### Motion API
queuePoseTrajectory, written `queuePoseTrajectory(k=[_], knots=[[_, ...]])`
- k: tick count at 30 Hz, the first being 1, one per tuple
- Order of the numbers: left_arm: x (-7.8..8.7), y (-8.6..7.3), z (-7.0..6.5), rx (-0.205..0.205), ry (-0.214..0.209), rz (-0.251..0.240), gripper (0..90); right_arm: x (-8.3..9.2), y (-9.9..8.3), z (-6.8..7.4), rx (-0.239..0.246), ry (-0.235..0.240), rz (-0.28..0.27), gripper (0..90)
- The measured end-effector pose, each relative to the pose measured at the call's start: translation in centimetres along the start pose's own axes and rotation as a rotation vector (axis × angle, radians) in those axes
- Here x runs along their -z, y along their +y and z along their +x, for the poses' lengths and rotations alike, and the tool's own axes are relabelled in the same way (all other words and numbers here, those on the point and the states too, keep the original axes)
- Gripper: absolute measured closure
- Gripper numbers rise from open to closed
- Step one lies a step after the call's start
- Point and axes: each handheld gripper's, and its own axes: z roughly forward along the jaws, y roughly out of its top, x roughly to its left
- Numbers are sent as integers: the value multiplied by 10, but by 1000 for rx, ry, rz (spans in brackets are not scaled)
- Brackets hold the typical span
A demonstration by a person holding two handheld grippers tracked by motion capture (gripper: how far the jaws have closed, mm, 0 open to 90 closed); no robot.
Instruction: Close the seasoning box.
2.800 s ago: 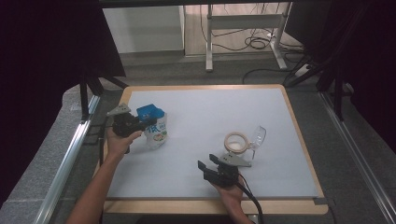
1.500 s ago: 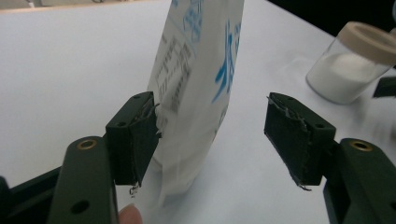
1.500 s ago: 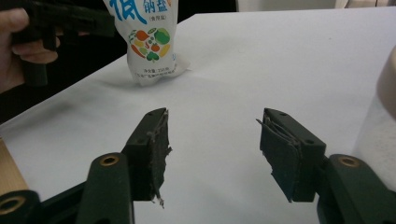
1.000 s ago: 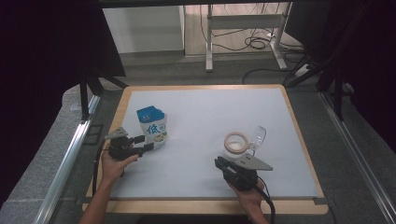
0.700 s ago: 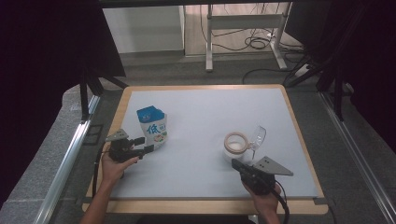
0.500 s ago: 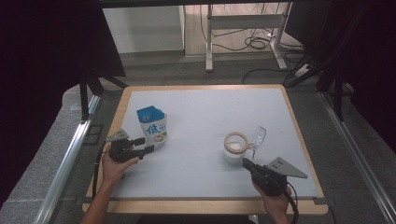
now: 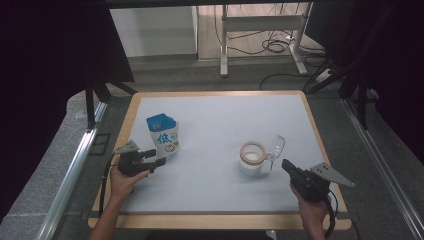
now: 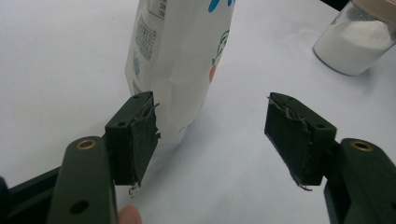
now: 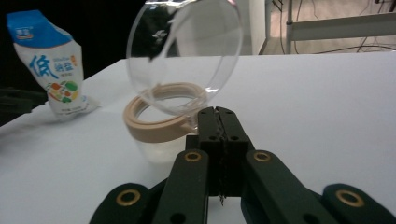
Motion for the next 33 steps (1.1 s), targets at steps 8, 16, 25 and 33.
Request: queuePoseTrajectory(k=[8, 16, 25, 33], knots=[[-1, -5, -1, 1, 6, 2, 338, -12, 7, -5, -10, -11, -11, 899], [0, -10, -1, -7, 17, 8, 337, -22, 12, -2, 1, -12, -17, 898], [-1, -13, -2, 3, 14, 9, 336, -25, 14, 4, 15, -8, -24, 898], [-2, -13, -5, 3, 1, 6, 334, -29, 17, 10, 24, 7, -26, 898]])
